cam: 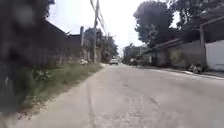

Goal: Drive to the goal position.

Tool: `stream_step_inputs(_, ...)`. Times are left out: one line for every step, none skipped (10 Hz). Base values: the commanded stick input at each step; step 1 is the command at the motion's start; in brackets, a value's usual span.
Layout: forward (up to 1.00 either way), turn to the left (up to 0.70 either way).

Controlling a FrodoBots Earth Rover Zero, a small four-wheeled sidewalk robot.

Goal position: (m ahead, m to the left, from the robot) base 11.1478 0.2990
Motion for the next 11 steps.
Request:
stream_step_inputs(1.0,0.0)
stream_step_inputs(1.0,0.0)
stream_step_inputs(1.0,0.0)
stream_step_inputs(1.0,0.0)
stream_step_inputs(1.0,0.0)
stream_step_inputs(1.0,0.0)
stream_step_inputs(1.0,0.0)
stream_step_inputs(1.0,0.0)
stream_step_inputs(1.0,0.0)
stream_step_inputs(1.0,0.0)
stream_step_inputs(1.0,-0.04)
